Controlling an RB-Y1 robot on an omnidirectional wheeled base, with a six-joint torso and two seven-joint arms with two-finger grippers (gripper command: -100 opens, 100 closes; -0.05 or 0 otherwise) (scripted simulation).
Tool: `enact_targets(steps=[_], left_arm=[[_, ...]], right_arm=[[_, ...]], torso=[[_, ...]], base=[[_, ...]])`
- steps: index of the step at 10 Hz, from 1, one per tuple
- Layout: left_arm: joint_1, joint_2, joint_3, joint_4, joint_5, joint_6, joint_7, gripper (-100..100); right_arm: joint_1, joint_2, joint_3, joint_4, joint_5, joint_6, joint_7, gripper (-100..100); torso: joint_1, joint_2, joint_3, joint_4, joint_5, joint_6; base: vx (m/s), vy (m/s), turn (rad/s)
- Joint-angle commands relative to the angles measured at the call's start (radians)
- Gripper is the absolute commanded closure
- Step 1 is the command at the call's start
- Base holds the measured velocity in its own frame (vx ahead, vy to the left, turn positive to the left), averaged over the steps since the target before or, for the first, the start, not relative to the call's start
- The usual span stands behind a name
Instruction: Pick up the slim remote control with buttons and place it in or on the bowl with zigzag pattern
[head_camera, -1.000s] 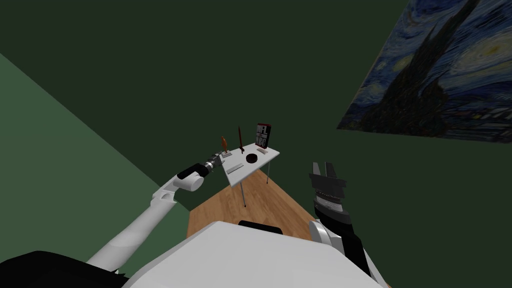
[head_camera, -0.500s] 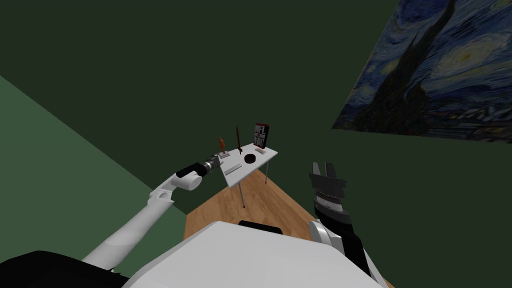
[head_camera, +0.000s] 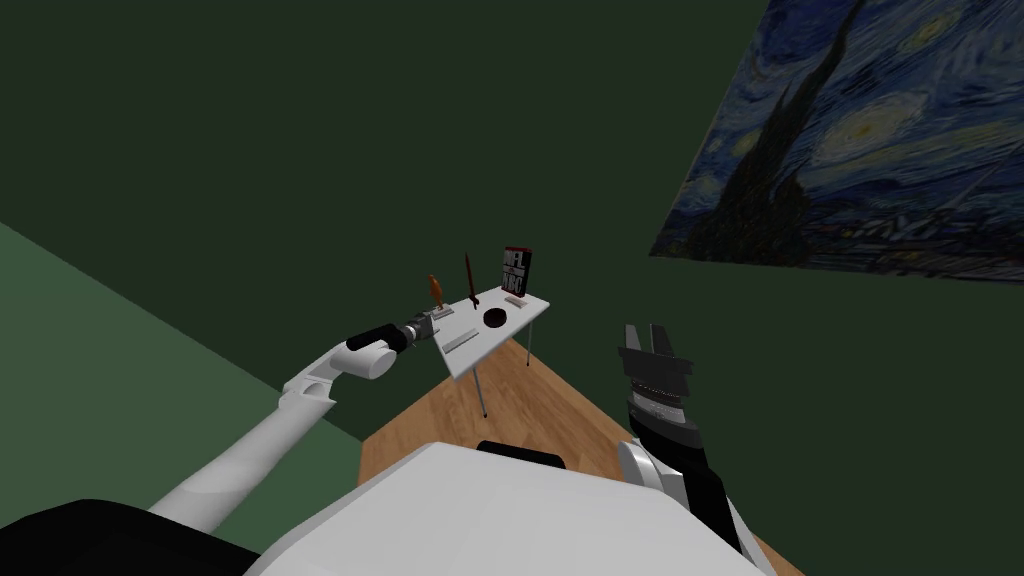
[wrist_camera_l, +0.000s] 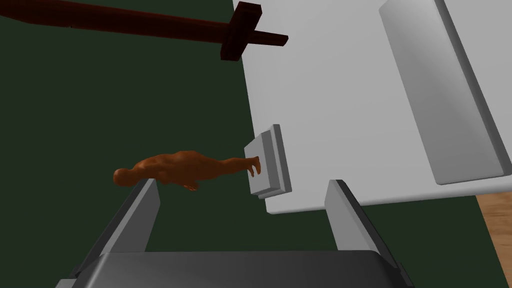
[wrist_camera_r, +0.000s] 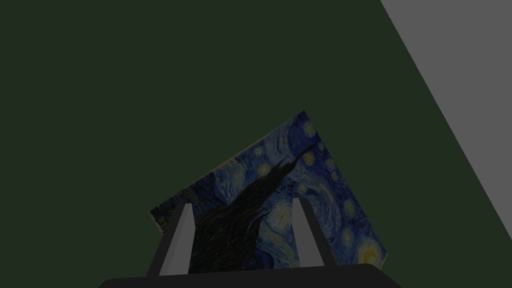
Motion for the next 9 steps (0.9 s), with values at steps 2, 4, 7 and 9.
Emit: enact_targets(steps=[2, 4, 7, 9], left_arm=[[0.005, 0.027, 0.014, 0.005, 0.011, 0.062, 0.018, -100], [0.014, 0.062, 0.031, 0.012, 0.027, 0.125, 0.038, -100], [0.02, 0.08, 0.039, 0.016, 0.036, 0.167, 0.049, -100], [0.032, 0.113, 0.055, 0.026, 0.056, 0.229, 0.071, -100]], right_arm=[[0.0, 0.0, 0.0, 0.0, 0.0, 0.0, 0.0, 0], [0.0, 0.0, 0.0, 0.0, 0.0, 0.0, 0.0, 0], [0.0, 0.0, 0.0, 0.0, 0.0, 0.0, 0.0, 0], [0.0, 0.0, 0.0, 0.0, 0.0, 0.0, 0.0, 0]], torso=[[0.0, 0.0, 0.0, 0.0, 0.0, 0.0], [0.0, 0.0, 0.0, 0.0, 0.0, 0.0], [0.0, 0.0, 0.0, 0.0, 0.0, 0.0], [-0.001, 0.0, 0.0, 0.0, 0.0, 0.0]], base=[[-0.004, 0.007, -0.055], [-0.002, 0.009, -0.142], [-0.001, 0.005, -0.046], [0.004, 0.0, -0.1]])
